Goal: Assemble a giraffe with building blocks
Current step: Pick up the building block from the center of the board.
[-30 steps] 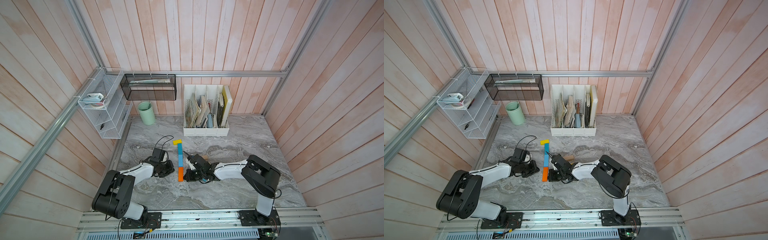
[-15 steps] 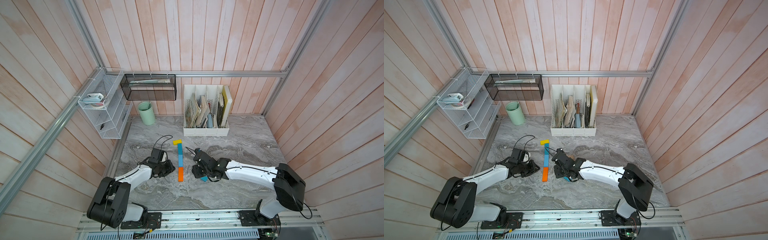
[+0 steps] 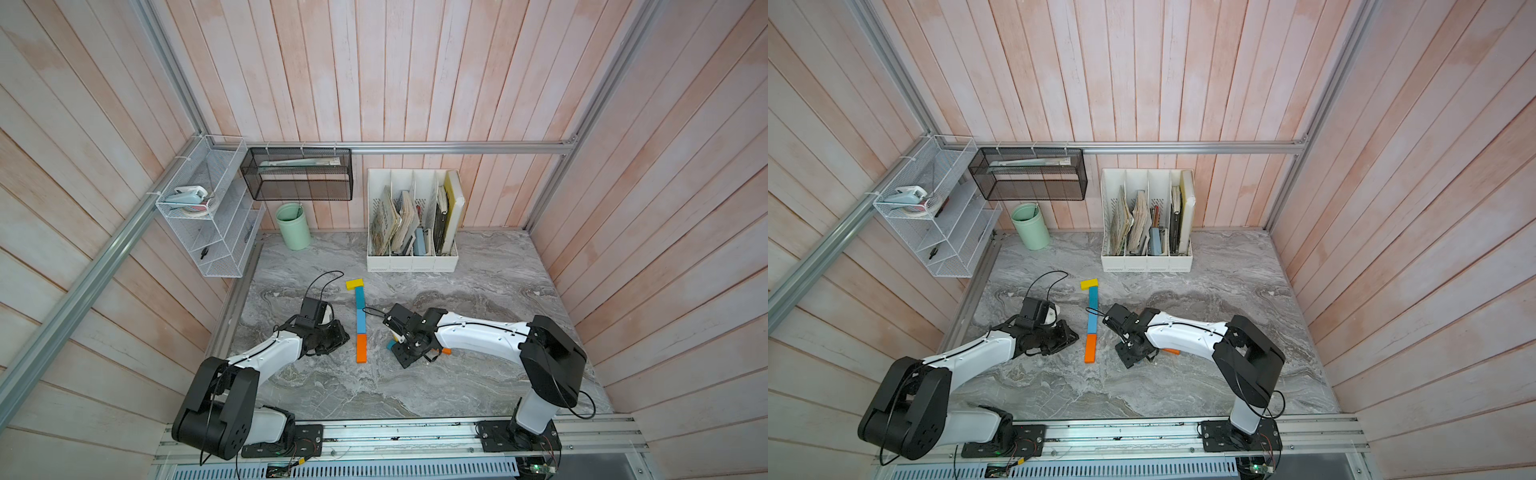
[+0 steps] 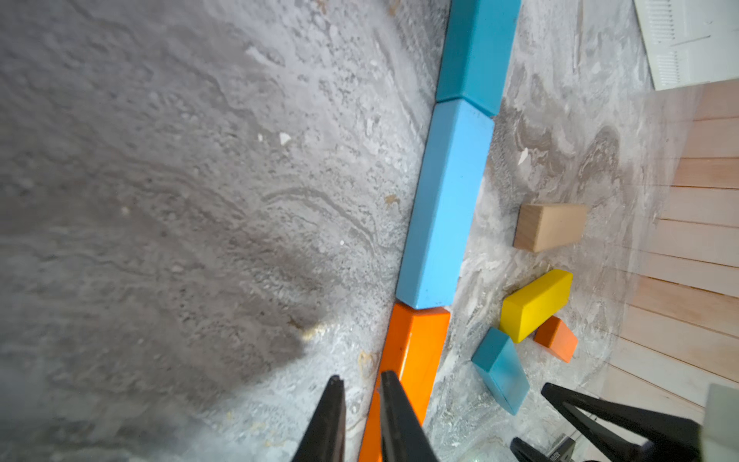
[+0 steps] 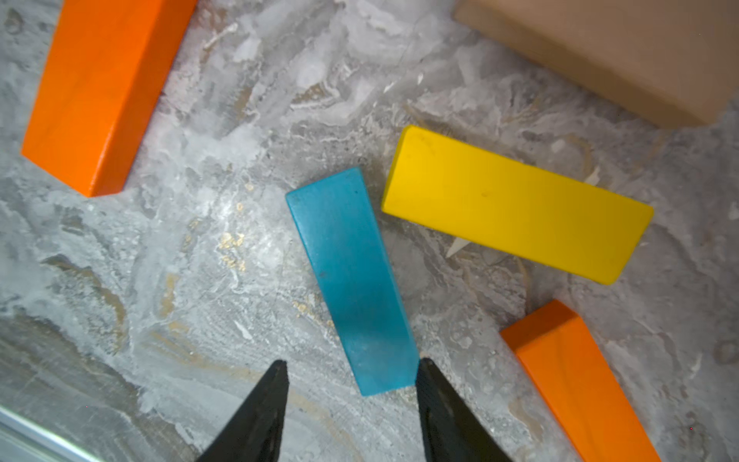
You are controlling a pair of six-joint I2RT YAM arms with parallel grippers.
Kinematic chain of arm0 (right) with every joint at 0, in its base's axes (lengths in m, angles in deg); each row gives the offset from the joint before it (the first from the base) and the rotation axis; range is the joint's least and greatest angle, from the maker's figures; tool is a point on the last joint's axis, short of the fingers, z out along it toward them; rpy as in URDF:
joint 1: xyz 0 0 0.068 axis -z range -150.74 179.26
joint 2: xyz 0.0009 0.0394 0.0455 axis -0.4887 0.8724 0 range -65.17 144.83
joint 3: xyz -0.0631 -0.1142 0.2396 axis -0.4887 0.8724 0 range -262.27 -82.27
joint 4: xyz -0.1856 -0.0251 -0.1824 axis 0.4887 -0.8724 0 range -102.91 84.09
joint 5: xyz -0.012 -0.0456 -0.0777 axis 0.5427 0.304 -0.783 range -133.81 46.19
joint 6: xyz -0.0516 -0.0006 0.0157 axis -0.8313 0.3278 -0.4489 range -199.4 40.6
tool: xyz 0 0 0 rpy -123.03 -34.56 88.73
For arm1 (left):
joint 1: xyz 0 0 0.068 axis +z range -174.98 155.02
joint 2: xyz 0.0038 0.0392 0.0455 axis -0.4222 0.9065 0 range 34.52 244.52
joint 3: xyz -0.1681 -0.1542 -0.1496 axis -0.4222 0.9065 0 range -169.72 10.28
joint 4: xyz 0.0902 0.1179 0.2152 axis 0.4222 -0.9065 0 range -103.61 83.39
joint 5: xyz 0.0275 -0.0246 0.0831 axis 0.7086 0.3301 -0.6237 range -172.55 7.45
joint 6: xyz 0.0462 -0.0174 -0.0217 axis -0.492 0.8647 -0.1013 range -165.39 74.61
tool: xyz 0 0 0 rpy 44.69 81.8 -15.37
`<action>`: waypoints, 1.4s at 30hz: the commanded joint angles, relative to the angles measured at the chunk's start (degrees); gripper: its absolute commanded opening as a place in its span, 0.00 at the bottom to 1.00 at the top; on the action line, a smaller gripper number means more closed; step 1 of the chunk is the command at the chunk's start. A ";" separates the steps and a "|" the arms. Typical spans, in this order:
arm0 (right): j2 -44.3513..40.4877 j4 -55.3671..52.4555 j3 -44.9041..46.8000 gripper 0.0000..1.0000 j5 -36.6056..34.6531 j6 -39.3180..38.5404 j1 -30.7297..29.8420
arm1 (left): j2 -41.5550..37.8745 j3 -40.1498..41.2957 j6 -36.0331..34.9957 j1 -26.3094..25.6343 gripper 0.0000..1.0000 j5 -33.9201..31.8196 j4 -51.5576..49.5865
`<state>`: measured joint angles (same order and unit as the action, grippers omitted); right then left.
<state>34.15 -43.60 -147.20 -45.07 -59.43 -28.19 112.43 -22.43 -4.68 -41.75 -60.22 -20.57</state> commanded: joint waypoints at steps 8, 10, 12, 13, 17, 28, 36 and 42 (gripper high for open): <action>2.78 3.69 1.28 0.55 7.76 -6.42 5.29 | -0.56 1.28 -0.81 0.52 0.19 1.01 1.15; 4.20 3.30 0.55 0.55 8.15 -7.49 5.25 | -0.57 1.21 -0.89 0.58 0.19 0.92 0.96; 5.31 2.91 -0.01 0.55 8.25 -8.46 5.27 | -0.57 1.13 -1.05 0.60 0.18 0.89 0.81; 5.67 2.66 -0.19 0.55 8.38 -8.99 5.24 | -0.57 1.15 -1.07 0.69 0.18 0.81 0.82; 5.88 2.27 0.04 0.49 6.85 -10.09 5.16 | -0.43 1.16 -1.10 0.65 0.18 0.83 0.77; 2.64 1.93 -0.65 0.00 -7.89 -17.38 4.98 | -0.64 0.63 -2.15 0.89 0.15 0.79 -0.09; -7.74 5.35 5.16 0.00 -7.14 -37.76 5.30 | 0.09 -0.76 -2.91 1.56 0.13 0.70 -0.66; -18.81 8.69 12.19 0.00 9.59 -60.16 9.23 | 0.67 -1.74 -3.92 1.64 0.09 1.59 -0.77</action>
<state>18.59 -37.07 -136.75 -44.72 -105.20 -20.63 112.56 -22.43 -7.09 -40.44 -59.46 -20.79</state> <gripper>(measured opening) 0.292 0.086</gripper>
